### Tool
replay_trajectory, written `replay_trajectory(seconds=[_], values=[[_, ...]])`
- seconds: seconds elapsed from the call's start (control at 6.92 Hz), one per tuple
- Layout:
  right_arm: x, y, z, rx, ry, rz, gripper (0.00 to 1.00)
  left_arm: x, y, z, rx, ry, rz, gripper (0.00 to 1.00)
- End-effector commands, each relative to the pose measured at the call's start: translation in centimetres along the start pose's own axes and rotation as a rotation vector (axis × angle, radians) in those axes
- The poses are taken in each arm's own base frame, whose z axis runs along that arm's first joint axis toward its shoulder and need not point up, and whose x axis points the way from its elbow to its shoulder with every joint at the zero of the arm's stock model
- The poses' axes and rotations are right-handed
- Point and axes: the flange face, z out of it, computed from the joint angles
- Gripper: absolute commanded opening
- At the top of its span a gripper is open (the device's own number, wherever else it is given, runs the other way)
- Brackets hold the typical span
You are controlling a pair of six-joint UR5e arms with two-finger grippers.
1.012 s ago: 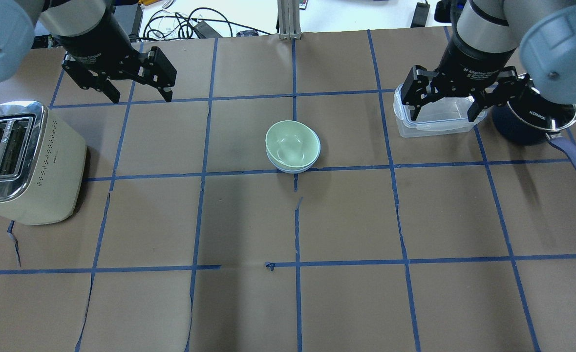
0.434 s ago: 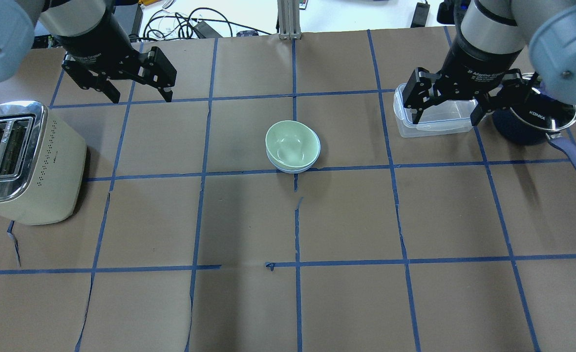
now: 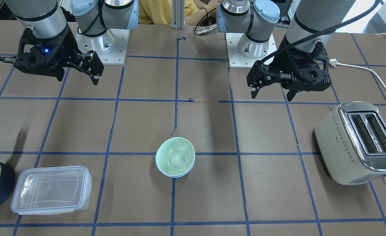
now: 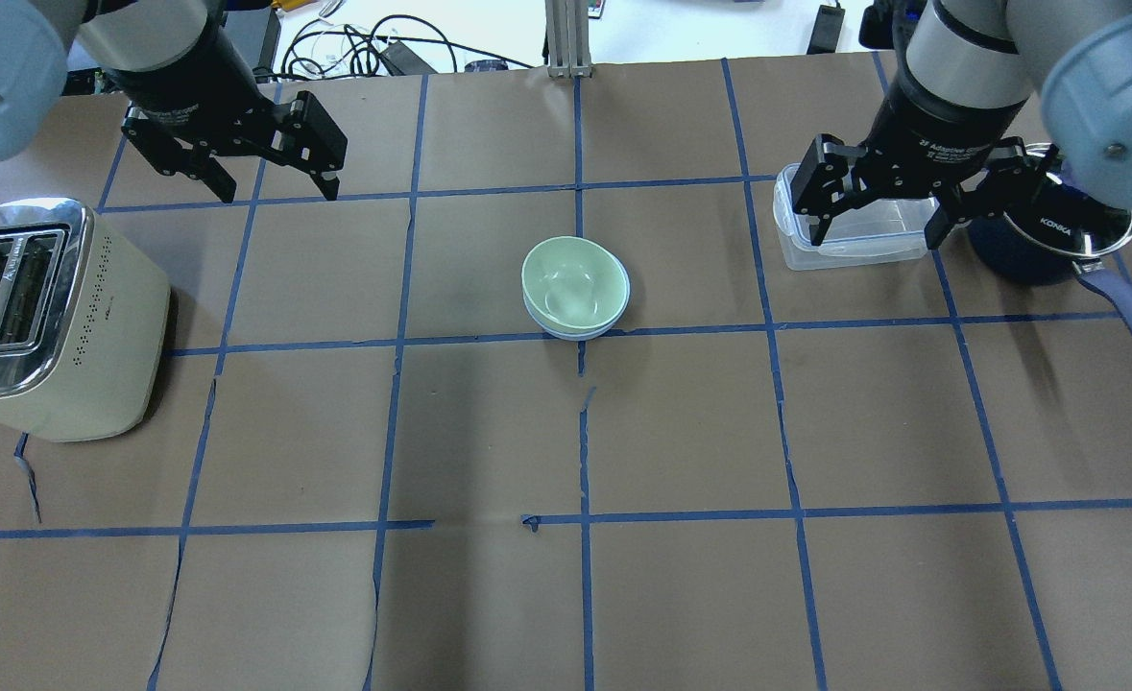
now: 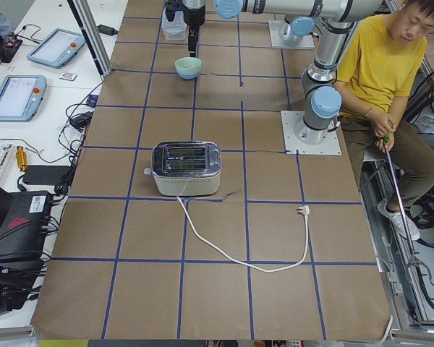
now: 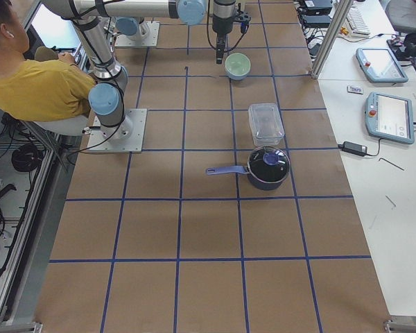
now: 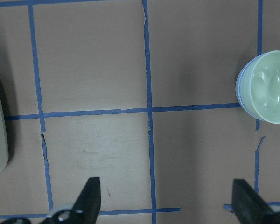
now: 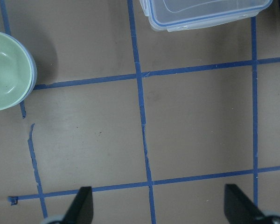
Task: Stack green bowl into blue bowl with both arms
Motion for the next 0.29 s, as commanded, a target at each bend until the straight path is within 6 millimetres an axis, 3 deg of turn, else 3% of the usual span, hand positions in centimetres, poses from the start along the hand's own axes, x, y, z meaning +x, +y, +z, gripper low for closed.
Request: replay_trajectory(seconds=[0.0, 0.14], values=[[-0.05, 0.01, 0.13, -0.002, -0.001, 0.003, 1.0, 0.0, 0.0, 0.0, 0.0, 0.0, 0.0, 1.0], [0.01, -0.19, 0.19, 0.003, -0.002, 0.006, 1.0, 0.0, 0.0, 0.0, 0.0, 0.0, 0.0, 1.0]])
